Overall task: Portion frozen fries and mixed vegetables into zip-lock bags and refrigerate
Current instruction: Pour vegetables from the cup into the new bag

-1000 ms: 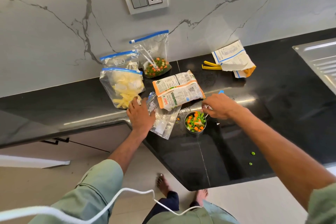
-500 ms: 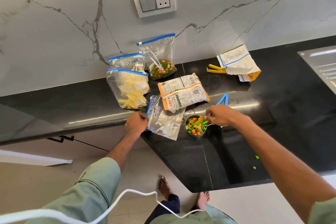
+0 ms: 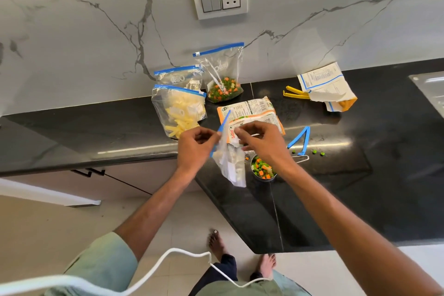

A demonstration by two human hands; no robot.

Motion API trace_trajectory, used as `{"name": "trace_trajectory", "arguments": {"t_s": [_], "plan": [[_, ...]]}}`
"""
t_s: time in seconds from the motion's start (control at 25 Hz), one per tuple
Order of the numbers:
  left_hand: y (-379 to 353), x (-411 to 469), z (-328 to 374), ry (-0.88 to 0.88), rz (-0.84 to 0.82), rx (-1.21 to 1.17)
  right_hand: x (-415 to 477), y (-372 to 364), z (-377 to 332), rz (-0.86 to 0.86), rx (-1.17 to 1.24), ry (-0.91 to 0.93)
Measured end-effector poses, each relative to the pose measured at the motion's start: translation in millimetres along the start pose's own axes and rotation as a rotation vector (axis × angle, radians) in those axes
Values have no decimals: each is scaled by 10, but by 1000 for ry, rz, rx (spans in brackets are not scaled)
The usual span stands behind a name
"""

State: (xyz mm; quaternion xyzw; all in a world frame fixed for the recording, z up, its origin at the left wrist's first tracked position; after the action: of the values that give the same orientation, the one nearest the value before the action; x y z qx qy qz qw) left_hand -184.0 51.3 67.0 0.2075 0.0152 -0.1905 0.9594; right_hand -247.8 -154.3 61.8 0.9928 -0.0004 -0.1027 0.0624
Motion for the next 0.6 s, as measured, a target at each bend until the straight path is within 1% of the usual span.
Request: {"name": "trace_trajectory", "arguments": {"t_s": [0.12,0.2,0.28,0.4,0.52,0.6], "plan": [[-234,-77,188,-84,-43,50,94,-370,62,-61,232,-74],[-321,-88,152,-78,-38,37,121,-382,212,-34,328,-132],[-369,-71,79,-32,-63,-11,84,-342,324,19,421,-176],[-428,-64,2,21,-104,-105,28,-296,399,58,456,-203],[-435,-91,6,36,-88,-151,-12,-300,397,45,465,-204],[-448,-100,-7,78,-88,-216,-35,-292,402,54,457,-204]]}}
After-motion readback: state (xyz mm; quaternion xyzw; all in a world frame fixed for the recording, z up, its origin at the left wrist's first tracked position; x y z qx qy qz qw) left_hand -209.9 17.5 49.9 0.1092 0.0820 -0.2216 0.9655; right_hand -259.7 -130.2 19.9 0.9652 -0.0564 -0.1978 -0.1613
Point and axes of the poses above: each hand's wrist, its own x-axis towards the middle knuckle, its own y-axis out of the back of the hand, z = x × y, the point moved 9 cm from there along x, towards the middle knuckle, and after that the axes turned 14 degrees about -z, right-handed, at the moved point
